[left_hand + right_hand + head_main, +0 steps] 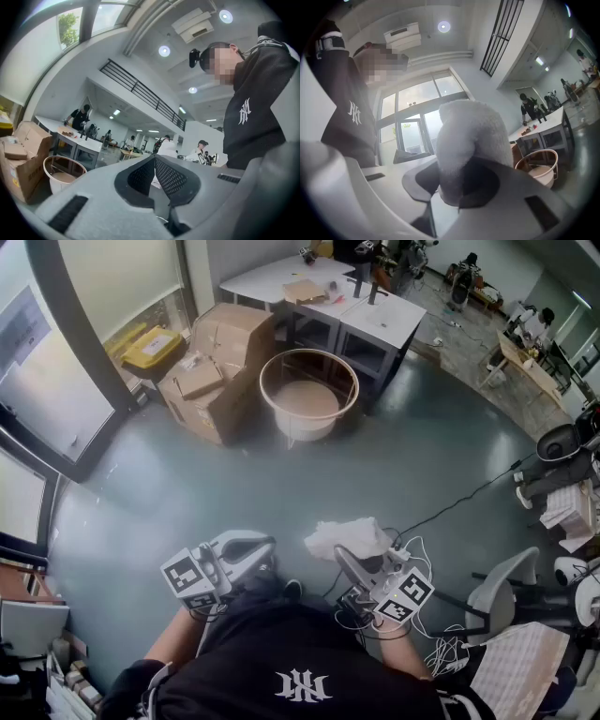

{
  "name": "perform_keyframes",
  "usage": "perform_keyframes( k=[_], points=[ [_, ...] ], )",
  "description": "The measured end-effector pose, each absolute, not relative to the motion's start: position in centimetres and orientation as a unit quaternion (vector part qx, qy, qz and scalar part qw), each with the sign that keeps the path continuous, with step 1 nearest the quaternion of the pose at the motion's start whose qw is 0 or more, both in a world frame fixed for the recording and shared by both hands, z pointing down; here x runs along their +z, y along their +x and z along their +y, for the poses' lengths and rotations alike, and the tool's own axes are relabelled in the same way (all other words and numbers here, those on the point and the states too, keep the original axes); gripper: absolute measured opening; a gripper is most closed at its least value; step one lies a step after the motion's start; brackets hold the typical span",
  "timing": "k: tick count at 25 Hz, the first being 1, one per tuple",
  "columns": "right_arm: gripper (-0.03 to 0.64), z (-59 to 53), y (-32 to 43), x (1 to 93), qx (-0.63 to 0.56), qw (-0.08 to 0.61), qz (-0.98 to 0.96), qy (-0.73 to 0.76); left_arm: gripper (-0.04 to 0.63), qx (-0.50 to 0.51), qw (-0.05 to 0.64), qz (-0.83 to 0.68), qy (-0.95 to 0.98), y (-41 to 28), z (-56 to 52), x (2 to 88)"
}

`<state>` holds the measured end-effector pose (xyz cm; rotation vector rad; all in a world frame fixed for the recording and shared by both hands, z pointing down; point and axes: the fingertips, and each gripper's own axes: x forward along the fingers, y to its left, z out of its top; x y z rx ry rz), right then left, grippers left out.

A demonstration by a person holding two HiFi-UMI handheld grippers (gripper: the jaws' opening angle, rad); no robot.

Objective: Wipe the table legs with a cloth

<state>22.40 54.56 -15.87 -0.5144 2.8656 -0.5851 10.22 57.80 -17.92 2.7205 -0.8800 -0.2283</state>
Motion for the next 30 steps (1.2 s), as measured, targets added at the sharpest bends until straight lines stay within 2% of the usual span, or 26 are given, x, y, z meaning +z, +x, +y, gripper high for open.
perform_keyframes(
  k=[13,30],
  points=[
    [0.08,50.9,21.6,-16.0,-0.182,0.094,0.965,-0.166,0.006,-0.068,0.108,-0.329,0.936,8.1,55.0,-17.9],
    [0.08,46.7,21.9,-14.9,-0.141,0.049,0.967,-0.205,0.006,-0.054,0.093,-0.378,0.919,3.1,49.8,-16.4]
  ],
)
